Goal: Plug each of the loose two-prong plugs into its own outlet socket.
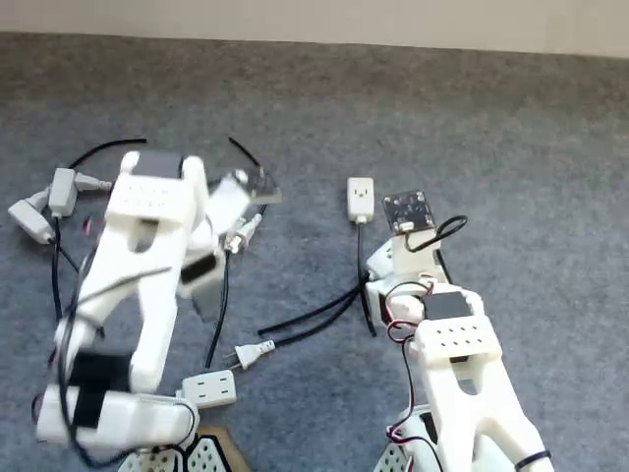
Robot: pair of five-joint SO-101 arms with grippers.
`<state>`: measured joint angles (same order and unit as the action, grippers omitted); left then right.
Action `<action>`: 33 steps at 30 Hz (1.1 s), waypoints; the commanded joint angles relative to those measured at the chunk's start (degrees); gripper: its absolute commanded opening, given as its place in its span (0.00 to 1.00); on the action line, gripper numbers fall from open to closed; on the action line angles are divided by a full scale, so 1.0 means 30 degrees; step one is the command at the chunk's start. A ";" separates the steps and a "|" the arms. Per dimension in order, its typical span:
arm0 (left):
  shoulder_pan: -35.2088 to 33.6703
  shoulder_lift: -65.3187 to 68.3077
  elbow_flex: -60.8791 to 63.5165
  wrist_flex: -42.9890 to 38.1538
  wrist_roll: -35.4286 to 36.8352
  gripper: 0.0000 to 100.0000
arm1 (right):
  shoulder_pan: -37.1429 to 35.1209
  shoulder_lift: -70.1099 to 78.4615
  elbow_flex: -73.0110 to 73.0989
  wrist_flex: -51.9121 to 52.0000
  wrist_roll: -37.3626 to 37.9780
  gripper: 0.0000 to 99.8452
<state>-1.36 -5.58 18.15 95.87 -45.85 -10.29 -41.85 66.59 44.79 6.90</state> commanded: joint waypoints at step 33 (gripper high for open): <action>-0.8073 -0.7487 1.3289 -1.8432 1.5736 0.21 | -0.9802 0.8103 -0.9216 0.2740 0.3077 0.10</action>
<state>-25.27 -26.51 58.15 41.27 1.19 -30.07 -13.54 34.51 57.36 12.26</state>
